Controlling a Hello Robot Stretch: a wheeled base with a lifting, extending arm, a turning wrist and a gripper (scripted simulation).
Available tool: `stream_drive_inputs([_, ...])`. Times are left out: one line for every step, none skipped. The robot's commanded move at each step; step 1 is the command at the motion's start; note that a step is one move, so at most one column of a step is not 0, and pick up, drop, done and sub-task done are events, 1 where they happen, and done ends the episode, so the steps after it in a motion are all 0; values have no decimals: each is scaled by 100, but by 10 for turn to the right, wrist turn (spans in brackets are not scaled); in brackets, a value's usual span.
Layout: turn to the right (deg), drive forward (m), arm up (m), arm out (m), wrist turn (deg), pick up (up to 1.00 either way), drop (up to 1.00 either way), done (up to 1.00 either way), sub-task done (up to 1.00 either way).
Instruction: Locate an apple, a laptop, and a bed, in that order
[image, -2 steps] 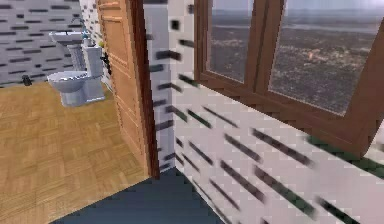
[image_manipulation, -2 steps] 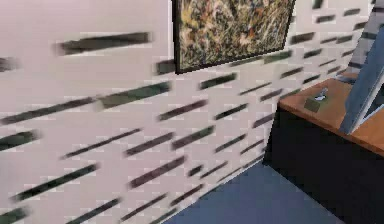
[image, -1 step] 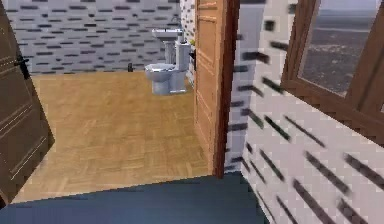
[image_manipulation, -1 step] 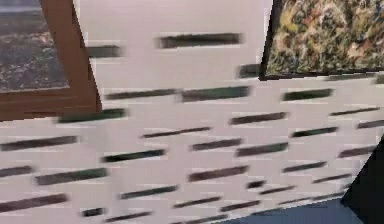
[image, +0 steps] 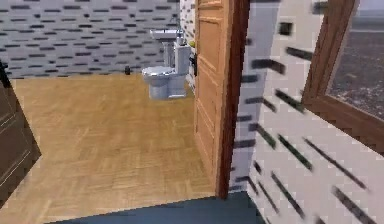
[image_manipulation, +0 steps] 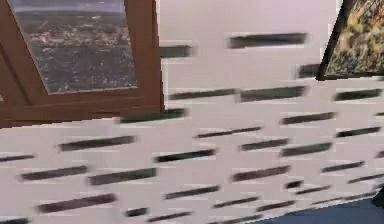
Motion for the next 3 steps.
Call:
stream_drive_inputs([-330, 0, 0, 0, 0, 0, 0, 0, 0])
stream_drive_inputs([0, 100, 0, 0, 0, 0, 0, 0, 0])
stream_drive_inputs([0, 100, 0, 0, 0, 0, 0, 0, 0])
